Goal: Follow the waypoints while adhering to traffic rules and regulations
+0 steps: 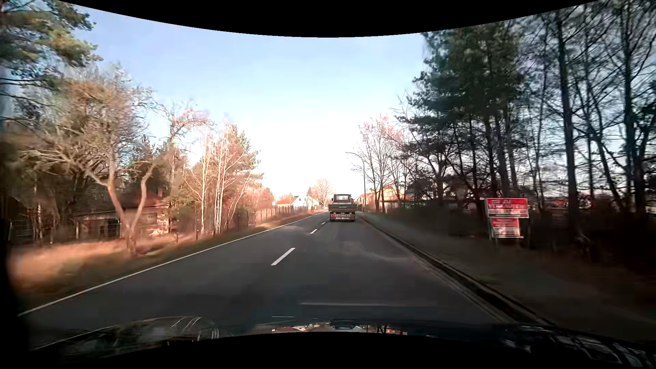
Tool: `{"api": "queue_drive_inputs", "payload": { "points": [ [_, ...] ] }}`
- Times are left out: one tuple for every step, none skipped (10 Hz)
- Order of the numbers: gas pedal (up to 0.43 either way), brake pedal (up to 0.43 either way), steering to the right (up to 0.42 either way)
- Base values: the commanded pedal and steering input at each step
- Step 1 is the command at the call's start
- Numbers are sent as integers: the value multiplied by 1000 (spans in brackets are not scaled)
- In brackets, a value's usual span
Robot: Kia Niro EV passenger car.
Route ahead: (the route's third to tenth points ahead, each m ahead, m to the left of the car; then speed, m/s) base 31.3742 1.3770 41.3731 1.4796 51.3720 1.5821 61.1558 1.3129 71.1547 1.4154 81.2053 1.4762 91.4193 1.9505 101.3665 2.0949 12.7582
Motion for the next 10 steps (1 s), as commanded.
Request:
{"api": "queue_drive_inputs", "payload": {
  "points": [
    [110,0,0],
    [110,0,-1],
    [110,0,-2],
    [110,0,-2],
    [110,0,-3],
    [110,0,-2],
    [110,0,-3],
    [110,0,-2],
    [110,0,-2],
    [110,0,-3]
  ]
}}
